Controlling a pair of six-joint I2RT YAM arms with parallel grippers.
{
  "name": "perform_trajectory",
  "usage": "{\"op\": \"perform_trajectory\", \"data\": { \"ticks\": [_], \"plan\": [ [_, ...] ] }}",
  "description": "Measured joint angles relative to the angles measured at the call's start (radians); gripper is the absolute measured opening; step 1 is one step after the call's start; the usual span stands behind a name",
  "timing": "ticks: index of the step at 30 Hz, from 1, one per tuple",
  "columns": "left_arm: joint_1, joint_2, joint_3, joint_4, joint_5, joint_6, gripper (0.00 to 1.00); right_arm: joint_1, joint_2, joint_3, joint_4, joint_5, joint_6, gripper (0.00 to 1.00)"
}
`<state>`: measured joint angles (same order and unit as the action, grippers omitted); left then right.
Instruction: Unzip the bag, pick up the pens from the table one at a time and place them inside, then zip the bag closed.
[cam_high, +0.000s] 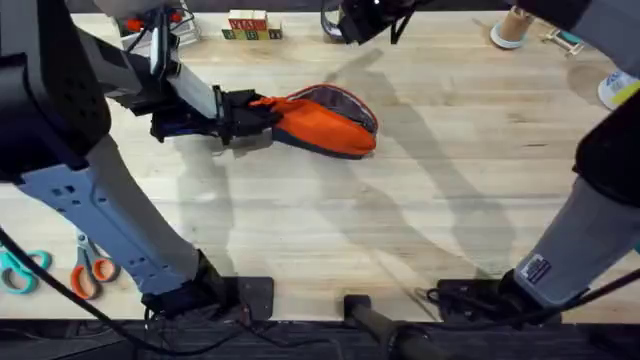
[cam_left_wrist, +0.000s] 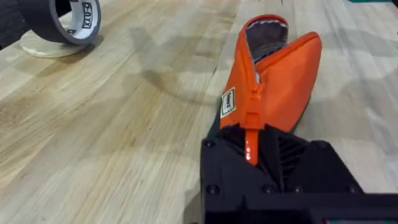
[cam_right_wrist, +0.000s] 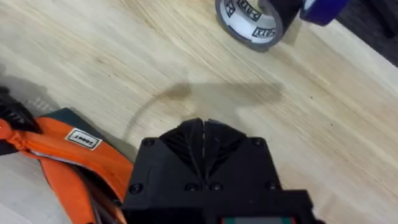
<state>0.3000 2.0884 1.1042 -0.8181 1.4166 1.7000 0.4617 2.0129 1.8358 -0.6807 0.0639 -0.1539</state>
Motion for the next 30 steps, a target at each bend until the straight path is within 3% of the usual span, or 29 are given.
{"op": "perform_trajectory", "data": {
  "ticks": [28,30],
  "plan": [
    [0.0,0.0,0.0,0.0,0.0,-0.002,0.04,0.023,-0.08,0.034,-0.052,0.004,0.0,0.03],
    [0.0,0.0,0.0,0.0,0.0,-0.002,0.04,0.031,-0.088,0.034,-0.082,0.004,0.0,0.113]
  ]
}}
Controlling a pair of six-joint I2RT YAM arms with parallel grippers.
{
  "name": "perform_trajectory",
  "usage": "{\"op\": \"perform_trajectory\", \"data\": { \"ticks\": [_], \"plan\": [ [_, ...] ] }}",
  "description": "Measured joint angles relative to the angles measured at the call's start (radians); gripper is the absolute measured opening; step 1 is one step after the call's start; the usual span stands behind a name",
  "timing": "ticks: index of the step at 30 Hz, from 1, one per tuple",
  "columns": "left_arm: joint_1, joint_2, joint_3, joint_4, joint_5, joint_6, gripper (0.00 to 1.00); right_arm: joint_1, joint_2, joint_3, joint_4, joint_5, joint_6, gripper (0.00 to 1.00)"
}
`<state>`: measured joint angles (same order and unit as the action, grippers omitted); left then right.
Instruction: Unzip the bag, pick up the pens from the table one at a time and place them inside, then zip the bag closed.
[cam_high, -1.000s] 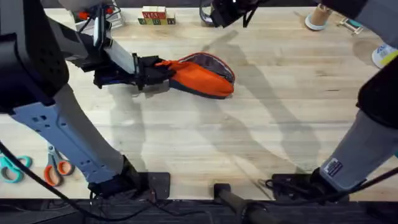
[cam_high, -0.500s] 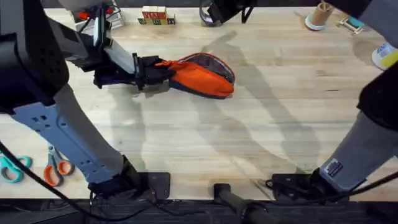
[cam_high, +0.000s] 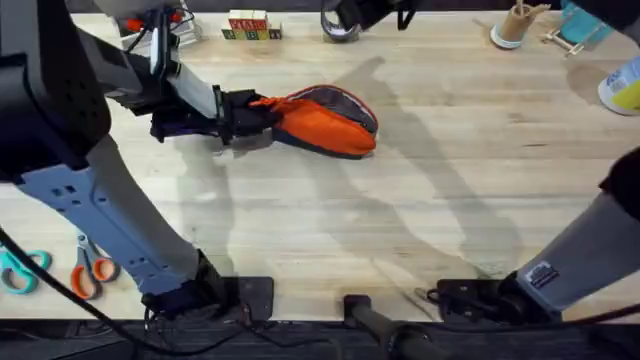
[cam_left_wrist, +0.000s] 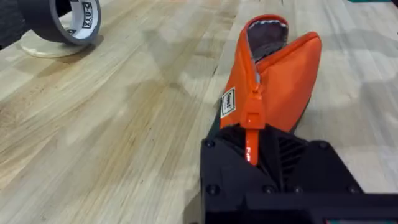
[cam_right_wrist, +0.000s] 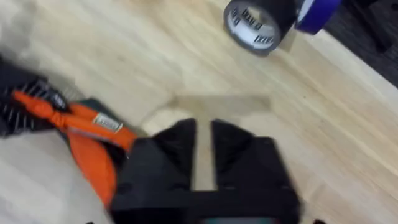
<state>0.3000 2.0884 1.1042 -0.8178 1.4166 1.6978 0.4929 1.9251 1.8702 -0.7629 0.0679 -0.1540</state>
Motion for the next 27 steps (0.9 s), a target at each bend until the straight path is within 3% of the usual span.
{"op": "perform_trajectory", "data": {
  "ticks": [6,7,27],
  "plan": [
    [0.0,0.0,0.0,0.0,0.0,0.0,0.04,0.033,-0.027,0.0,-0.081,0.001,-0.004,0.943],
    [0.0,0.0,0.0,0.0,0.0,0.0,0.04,0.041,-0.031,0.0,-0.092,0.001,-0.007,0.982],
    [0.0,0.0,0.0,0.0,0.0,0.0,0.04,0.233,-0.041,0.001,-0.153,0.004,-0.008,0.998]
  ]
}}
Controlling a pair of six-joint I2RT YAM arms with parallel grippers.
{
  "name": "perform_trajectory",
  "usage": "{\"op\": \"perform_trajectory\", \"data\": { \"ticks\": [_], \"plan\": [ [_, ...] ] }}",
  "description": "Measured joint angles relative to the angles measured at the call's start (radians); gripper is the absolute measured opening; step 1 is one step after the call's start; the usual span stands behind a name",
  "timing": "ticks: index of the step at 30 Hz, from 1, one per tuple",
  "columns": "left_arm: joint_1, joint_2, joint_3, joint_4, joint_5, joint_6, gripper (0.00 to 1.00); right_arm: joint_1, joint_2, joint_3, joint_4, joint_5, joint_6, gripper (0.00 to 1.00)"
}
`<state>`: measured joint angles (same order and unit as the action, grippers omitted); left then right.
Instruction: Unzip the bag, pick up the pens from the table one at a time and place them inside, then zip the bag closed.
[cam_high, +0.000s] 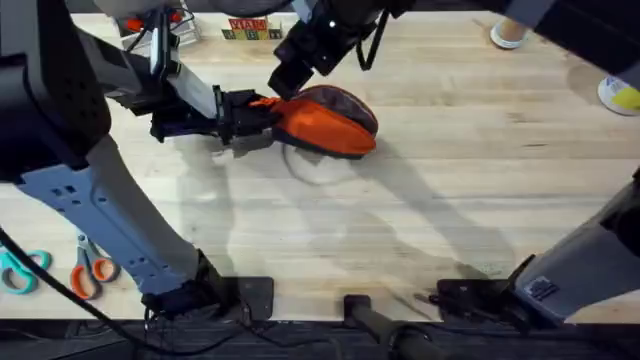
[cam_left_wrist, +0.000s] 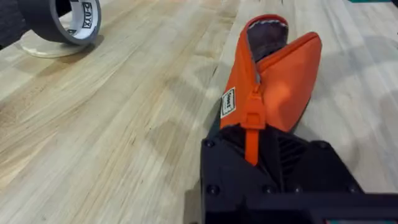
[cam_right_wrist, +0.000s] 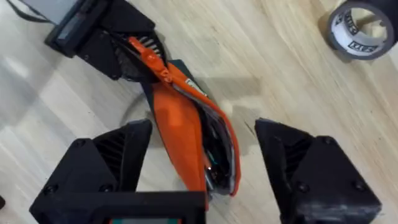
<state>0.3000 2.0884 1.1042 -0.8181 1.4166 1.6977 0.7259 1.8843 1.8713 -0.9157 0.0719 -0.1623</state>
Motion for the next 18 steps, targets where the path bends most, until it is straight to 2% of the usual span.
{"op": "perform_trajectory", "data": {
  "ticks": [18],
  "plan": [
    [0.0,0.0,0.0,0.0,0.0,0.0,0.04,0.027,0.0,0.0,0.0,0.0,-0.006,0.998]
  ]
}}
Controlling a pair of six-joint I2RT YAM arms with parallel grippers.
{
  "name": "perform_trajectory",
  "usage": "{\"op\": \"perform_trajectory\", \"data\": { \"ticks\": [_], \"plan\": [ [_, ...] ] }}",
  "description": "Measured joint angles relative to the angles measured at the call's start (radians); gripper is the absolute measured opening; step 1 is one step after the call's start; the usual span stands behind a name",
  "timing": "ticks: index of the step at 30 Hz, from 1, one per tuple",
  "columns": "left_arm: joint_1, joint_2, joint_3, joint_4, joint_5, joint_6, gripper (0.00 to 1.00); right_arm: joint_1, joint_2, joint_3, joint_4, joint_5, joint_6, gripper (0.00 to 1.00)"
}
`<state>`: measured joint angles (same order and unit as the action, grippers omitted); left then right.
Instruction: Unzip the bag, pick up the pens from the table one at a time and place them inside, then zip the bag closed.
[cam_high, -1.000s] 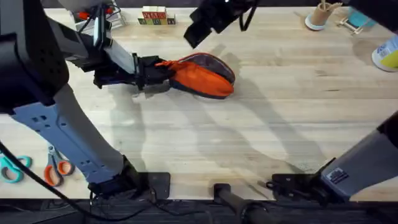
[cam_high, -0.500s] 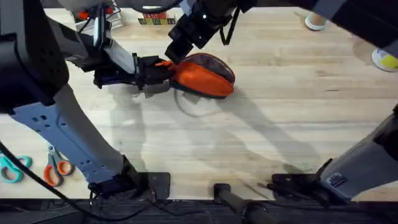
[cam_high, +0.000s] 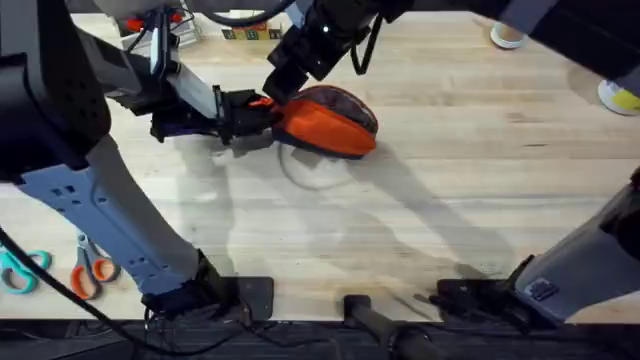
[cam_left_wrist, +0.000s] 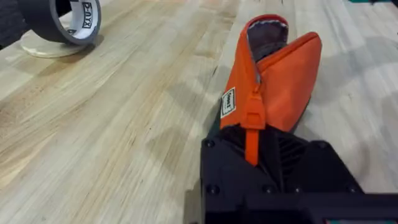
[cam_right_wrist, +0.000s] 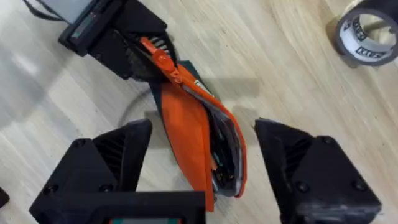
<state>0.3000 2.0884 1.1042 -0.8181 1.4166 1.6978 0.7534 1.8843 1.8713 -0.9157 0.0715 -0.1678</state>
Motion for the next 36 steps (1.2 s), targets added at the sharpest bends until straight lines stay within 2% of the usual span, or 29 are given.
{"op": "perform_trajectory", "data": {
  "ticks": [5,15,26,36],
  "plan": [
    [0.0,0.0,0.0,0.0,0.0,0.0,0.04,0.023,0.0,0.0,0.0,-0.006,-0.05,0.998],
    [0.0,0.0,0.0,0.0,0.0,0.0,0.04,0.036,0.003,0.0,0.001,-0.102,-0.15,0.997],
    [0.0,0.0,0.0,0.0,0.0,0.0,0.04,0.036,0.107,0.004,0.065,-0.179,-0.271,0.997],
    [0.0,0.0,0.0,0.0,0.0,0.0,0.04,0.022,0.132,0.004,0.13,-0.289,-0.289,0.997]
  ]
}}
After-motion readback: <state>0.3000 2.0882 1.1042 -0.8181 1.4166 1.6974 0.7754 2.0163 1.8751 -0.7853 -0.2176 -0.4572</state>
